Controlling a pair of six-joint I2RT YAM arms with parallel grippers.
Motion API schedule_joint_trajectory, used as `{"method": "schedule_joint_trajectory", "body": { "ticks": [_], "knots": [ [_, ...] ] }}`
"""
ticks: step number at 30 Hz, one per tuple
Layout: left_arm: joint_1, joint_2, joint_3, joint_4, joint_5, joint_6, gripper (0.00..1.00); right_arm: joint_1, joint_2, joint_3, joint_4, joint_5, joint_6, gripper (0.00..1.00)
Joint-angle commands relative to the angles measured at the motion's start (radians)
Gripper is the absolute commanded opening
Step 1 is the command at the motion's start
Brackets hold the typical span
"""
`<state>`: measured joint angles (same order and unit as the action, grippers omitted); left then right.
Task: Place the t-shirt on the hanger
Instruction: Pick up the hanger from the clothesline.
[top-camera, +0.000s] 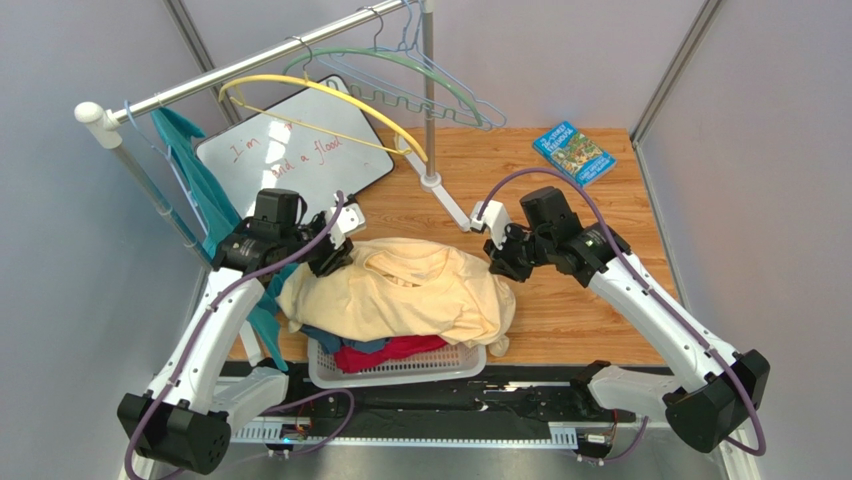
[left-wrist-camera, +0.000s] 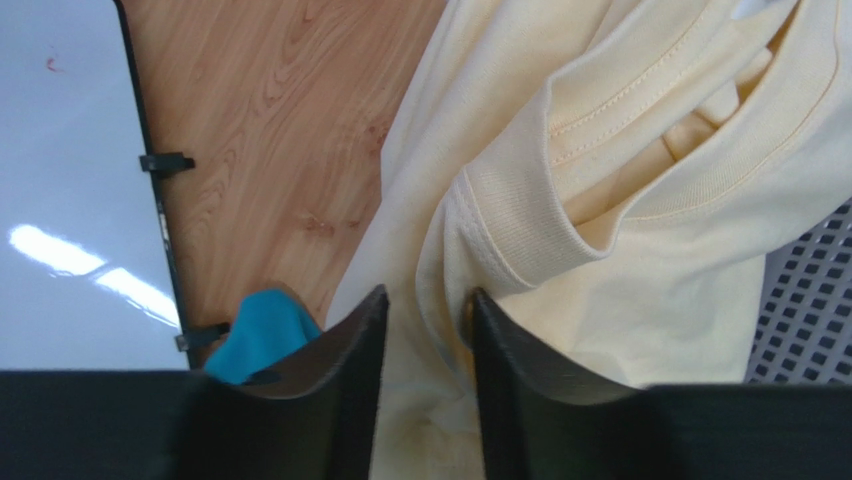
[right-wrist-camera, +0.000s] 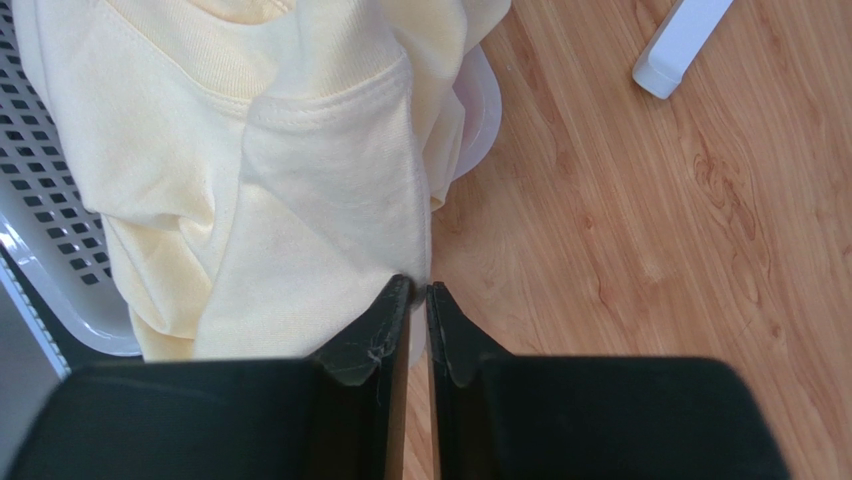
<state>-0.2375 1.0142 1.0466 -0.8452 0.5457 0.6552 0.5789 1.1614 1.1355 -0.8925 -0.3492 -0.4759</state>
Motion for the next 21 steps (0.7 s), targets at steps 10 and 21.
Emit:
{"method": "schedule_joint_trajectory", "body": {
  "ticks": [10, 21],
  "knots": [
    [0.02, -0.206, 0.159, 0.157, 0.137, -0.454, 0.81, -0.013, -0.039, 0.329, -0.005, 0.003, 0.074, 0.92],
    [0.02, -0.175, 0.208, 0.488, 0.025, -0.839, 0.86, 0.035, 0.391, 0.976, 0.193, -0.132, 0.256, 0.92]
  ]
}}
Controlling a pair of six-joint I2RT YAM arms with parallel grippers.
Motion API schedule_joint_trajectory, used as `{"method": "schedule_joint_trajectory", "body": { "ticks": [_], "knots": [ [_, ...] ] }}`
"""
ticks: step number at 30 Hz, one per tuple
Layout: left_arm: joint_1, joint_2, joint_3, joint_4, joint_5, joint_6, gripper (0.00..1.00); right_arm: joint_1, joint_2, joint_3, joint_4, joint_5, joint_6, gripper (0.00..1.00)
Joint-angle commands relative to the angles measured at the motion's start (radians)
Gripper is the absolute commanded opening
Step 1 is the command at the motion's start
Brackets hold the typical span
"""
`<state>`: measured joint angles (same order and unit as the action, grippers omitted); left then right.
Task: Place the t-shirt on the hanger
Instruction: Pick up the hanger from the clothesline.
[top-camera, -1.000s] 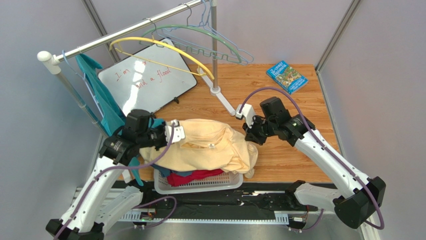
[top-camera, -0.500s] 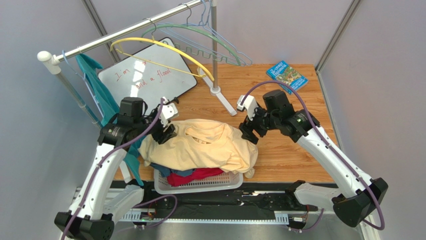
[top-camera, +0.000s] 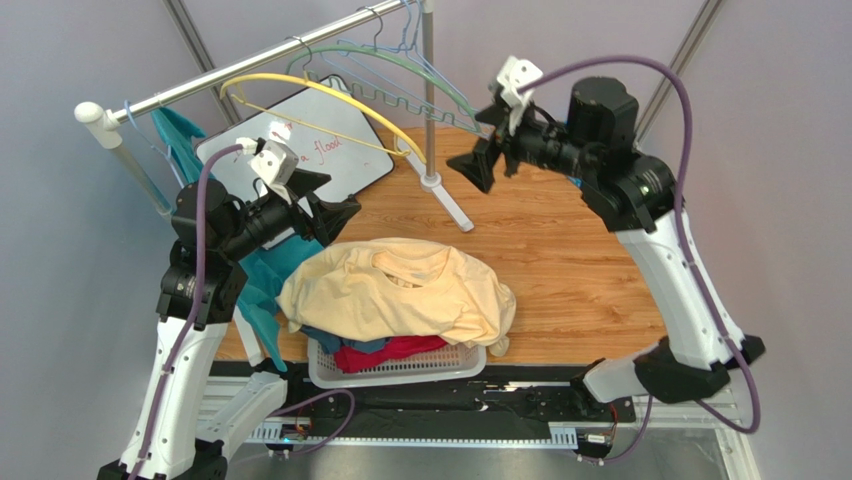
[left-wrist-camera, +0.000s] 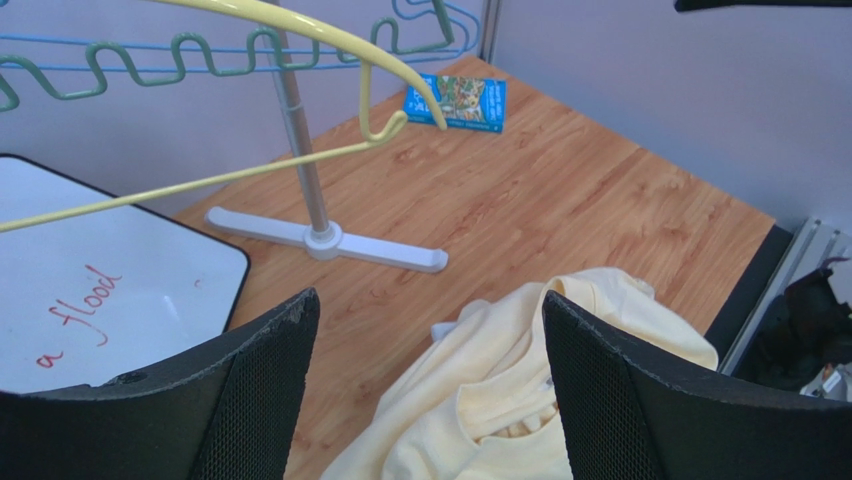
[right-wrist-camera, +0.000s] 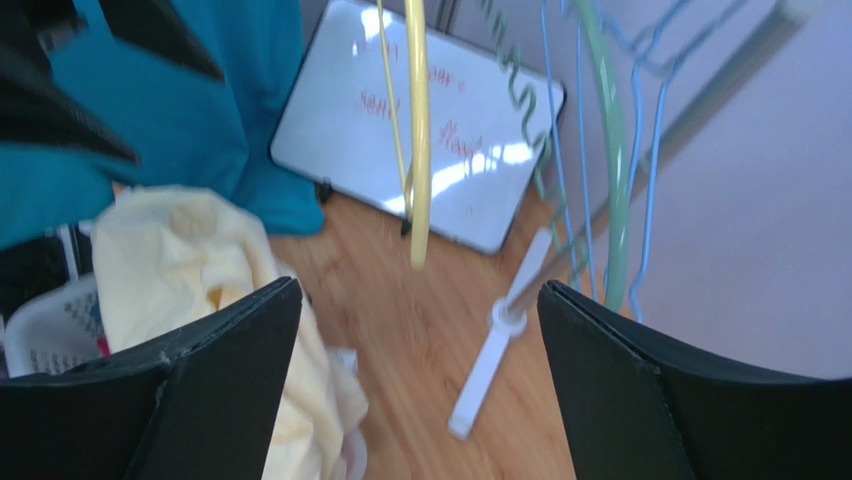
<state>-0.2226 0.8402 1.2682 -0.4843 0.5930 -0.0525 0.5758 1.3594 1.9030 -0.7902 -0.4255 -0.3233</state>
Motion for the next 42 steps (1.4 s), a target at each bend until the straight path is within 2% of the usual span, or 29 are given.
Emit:
{"method": "schedule_joint_trajectory", "body": {
  "ticks": [1, 6, 13, 16, 20, 22, 25, 27, 30, 31, 42],
  "knots": [
    [0.005, -0.006, -0.018, 0.122, -0.028, -0.129, 0.87, 0.048, 0.237, 0.293, 0.1, -0.042, 0.101, 0.92],
    [0.005, -0.059, -0.044, 0.081, -0.053, -0.093, 0.87, 0.107, 0.406, 0.422, 0.161, 0.02, 0.026, 0.93],
    [0.005, -0.136, -0.076, 0.052, -0.082, -0.084, 0.88, 0.153, 0.483, 0.383, 0.248, 0.083, -0.025, 0.93],
    [0.005, -0.15, -0.075, 0.035, -0.082, -0.078, 0.88, 0.159, 0.514, 0.378, 0.256, 0.085, -0.033, 0.85],
    [0.005, -0.156, -0.076, 0.027, -0.09, -0.067, 0.88, 0.164, 0.53, 0.375, 0.261, 0.067, -0.034, 0.62],
    [0.005, -0.156, -0.081, 0.027, -0.09, -0.066, 0.88, 0.167, 0.538, 0.37, 0.261, 0.06, -0.036, 0.54],
    [0.005, -0.148, -0.081, 0.026, -0.128, -0.073, 0.88, 0.176, 0.544, 0.363, 0.261, 0.062, -0.046, 0.29],
    [0.005, -0.142, -0.076, 0.018, -0.153, -0.073, 0.88, 0.176, 0.544, 0.363, 0.266, 0.067, -0.056, 0.22],
    [0.005, -0.139, -0.069, 0.009, -0.177, -0.06, 0.88, 0.177, 0.543, 0.36, 0.285, 0.071, -0.054, 0.03],
    [0.005, -0.139, -0.069, 0.009, -0.18, -0.055, 0.88, 0.177, 0.541, 0.36, 0.304, 0.076, -0.051, 0.0],
    [0.005, -0.145, -0.082, 0.007, -0.193, -0.055, 0.88, 0.17, 0.521, 0.427, 0.41, 0.087, 0.035, 0.0]
  ]
}}
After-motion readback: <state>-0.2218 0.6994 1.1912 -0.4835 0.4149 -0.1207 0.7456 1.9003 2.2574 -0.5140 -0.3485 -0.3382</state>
